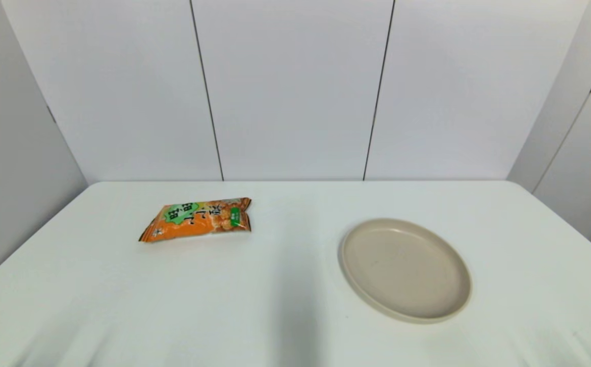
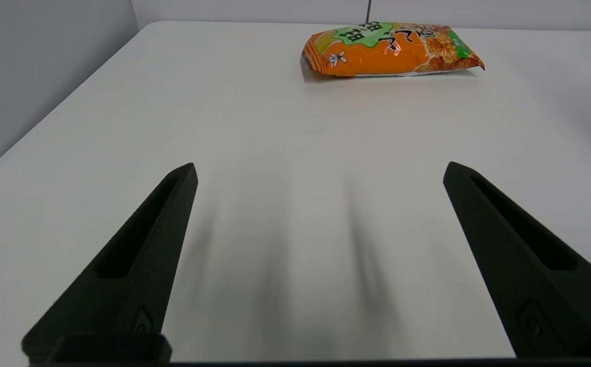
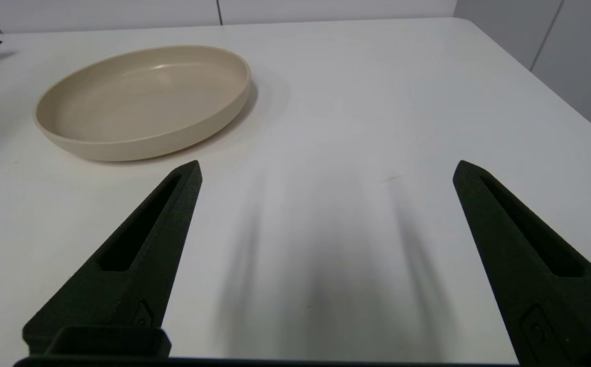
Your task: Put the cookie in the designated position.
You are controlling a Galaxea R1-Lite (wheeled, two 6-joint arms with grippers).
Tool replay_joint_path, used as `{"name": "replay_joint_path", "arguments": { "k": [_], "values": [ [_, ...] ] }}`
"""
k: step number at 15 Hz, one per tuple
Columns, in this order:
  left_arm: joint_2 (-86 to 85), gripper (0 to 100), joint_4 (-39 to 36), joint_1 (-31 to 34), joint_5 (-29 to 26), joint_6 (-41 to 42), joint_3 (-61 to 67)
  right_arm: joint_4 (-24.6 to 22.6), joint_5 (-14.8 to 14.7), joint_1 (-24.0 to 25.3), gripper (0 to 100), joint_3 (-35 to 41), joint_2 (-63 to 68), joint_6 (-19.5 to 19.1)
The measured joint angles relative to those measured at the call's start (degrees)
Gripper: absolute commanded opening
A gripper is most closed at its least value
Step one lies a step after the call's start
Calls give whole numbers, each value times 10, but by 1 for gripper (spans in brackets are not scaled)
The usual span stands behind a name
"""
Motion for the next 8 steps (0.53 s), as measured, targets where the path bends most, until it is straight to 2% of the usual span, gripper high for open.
{"name": "replay_joint_path", "arguments": {
  "k": [8],
  "values": [
    [0,100,0,0,0,-3,0,0,0,0,100,0,0,0]
  ]
}}
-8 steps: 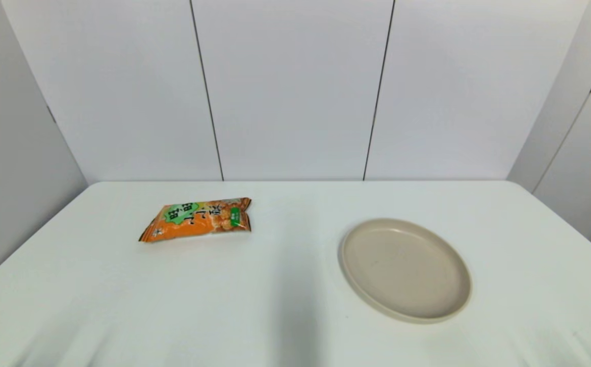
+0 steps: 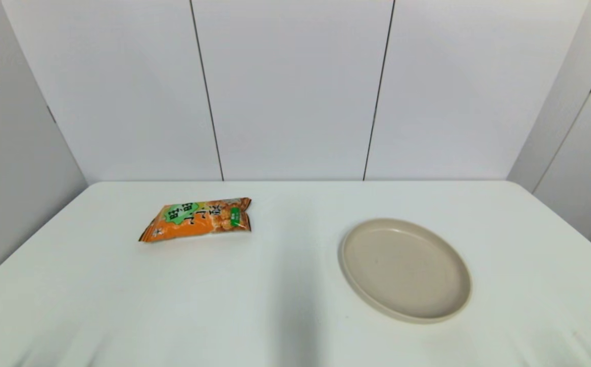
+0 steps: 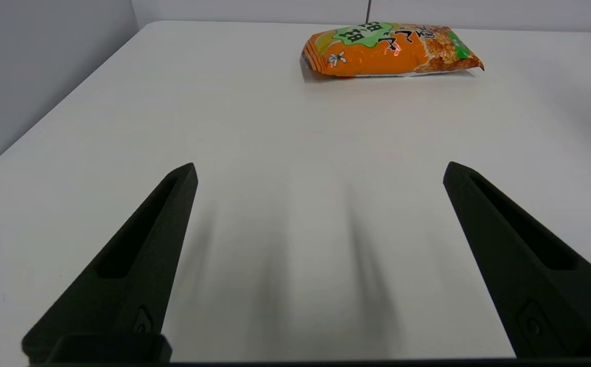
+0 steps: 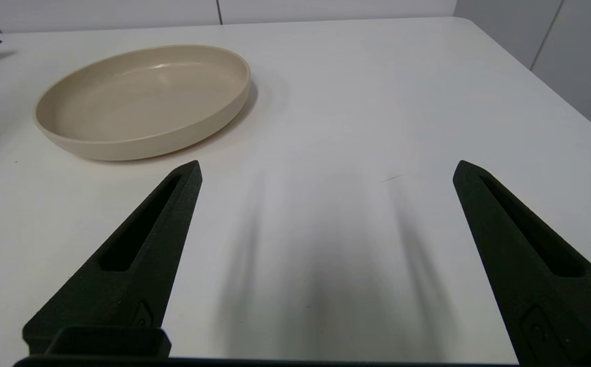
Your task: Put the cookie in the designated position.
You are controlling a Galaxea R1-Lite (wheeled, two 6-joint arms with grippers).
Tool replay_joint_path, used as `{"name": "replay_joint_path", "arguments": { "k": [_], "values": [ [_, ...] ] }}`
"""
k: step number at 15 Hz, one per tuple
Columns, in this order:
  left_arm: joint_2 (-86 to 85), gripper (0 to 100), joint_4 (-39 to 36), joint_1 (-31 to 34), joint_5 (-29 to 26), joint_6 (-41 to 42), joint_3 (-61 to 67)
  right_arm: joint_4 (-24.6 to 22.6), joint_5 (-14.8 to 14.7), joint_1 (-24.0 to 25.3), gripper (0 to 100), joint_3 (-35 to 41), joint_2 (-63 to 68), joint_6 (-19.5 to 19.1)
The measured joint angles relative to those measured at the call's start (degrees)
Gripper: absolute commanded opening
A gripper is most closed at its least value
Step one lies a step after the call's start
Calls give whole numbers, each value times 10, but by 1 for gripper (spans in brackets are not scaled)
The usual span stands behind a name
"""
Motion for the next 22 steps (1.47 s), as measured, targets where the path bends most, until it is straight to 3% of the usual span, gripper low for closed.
{"name": "replay_joint_path", "arguments": {
  "k": [7,11,17,22],
  "values": [
    [49,100,-10,5,-2,0,-52,0,0,0,100,0,0,0],
    [191,100,-40,15,-44,50,-152,0,0,0,100,0,0,0],
    [468,100,-4,16,-124,251,-361,0,0,0,100,0,0,0],
    [694,100,143,16,-200,465,-592,0,0,0,100,0,0,0]
  ]
}}
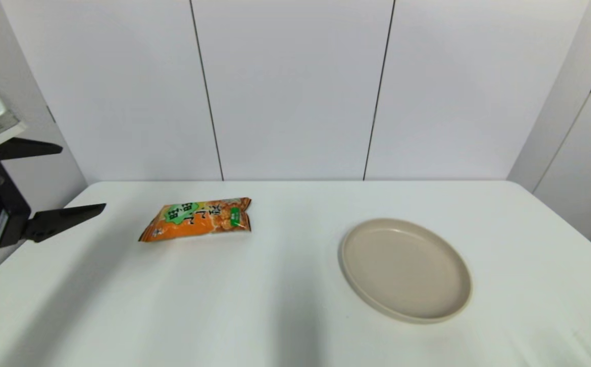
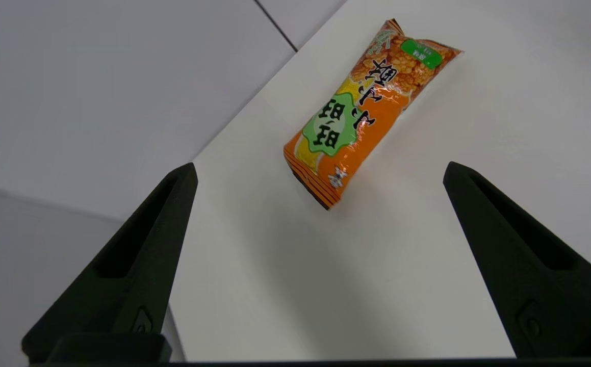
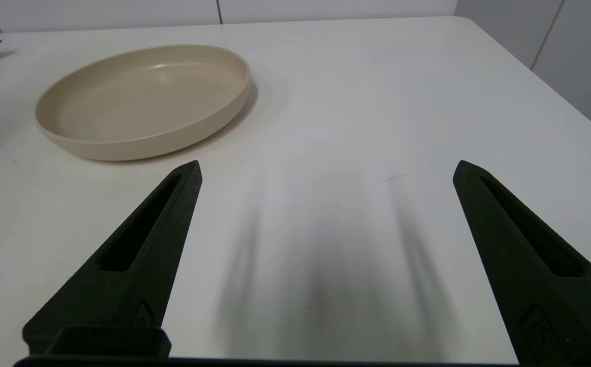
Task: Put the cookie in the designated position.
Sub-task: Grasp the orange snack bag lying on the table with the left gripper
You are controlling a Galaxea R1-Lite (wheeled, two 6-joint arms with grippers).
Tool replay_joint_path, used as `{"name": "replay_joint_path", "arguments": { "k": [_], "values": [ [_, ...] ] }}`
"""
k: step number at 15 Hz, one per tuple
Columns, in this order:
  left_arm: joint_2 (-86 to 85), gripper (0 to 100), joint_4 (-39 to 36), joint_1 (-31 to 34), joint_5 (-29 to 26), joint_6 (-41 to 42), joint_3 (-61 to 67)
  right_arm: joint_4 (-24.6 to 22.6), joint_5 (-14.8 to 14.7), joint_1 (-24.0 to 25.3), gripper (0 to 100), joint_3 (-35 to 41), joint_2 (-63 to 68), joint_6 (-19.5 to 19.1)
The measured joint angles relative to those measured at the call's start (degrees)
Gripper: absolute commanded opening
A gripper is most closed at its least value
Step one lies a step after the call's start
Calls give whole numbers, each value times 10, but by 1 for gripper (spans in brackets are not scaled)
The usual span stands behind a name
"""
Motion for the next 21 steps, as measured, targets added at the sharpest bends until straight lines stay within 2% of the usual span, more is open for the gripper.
{"name": "replay_joint_path", "arguments": {
  "k": [4,6,9,12,14,18,19,21],
  "values": [
    [181,100,201,-8,-14,176,-182,0,0,0,100,0,0,0],
    [273,100,260,-18,-15,226,-254,0,0,0,100,0,0,1],
    [404,100,281,-40,-15,246,-352,0,0,0,100,0,0,0],
    [515,100,286,-63,-14,225,-451,0,0,0,100,0,0,0],
    [565,100,286,-74,-14,188,-487,0,0,0,100,0,0,0],
    [609,100,294,-81,-14,178,-502,0,0,0,100,0,0,1],
    [613,0,299,-82,-15,177,-500,0,0,0,100,0,0,1],
    [617,0,316,-82,-18,177,-495,0,0,0,100,0,0,0]
  ]
}}
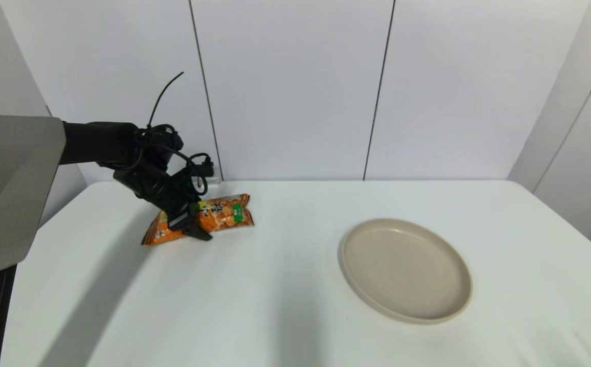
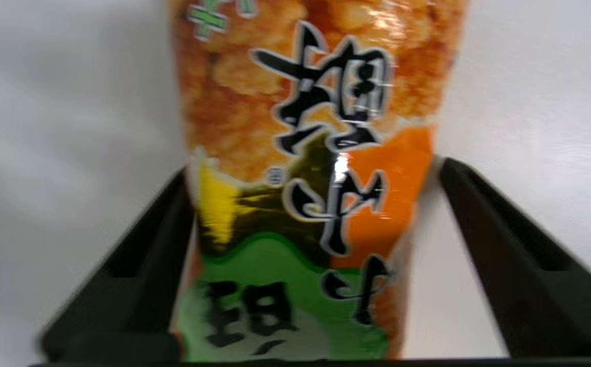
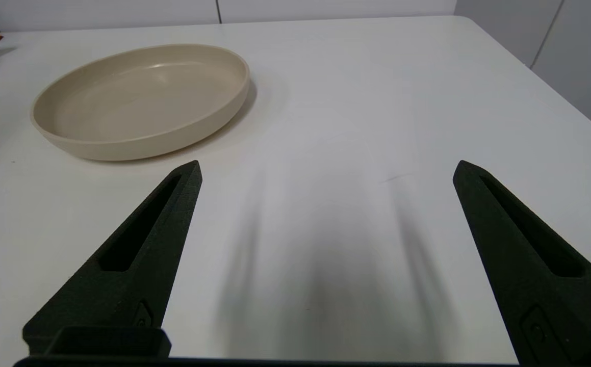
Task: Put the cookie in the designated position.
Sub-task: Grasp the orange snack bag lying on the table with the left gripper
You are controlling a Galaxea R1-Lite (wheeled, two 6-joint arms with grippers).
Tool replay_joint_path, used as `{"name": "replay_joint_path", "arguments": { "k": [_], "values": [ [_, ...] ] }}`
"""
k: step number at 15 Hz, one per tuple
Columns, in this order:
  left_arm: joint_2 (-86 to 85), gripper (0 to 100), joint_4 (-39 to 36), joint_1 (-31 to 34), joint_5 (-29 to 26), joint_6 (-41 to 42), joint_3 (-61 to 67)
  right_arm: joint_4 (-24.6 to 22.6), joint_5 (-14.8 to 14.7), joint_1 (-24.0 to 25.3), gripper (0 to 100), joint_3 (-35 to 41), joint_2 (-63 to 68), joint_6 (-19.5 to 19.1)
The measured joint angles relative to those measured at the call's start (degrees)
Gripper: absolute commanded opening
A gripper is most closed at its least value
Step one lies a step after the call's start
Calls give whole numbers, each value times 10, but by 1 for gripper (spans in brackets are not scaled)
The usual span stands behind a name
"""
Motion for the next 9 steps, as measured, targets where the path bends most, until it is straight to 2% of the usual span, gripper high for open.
{"name": "replay_joint_path", "arguments": {
  "k": [9],
  "values": [
    [-7,0,6,-11,1,-52,9,0,0,0,100,0,0,0]
  ]
}}
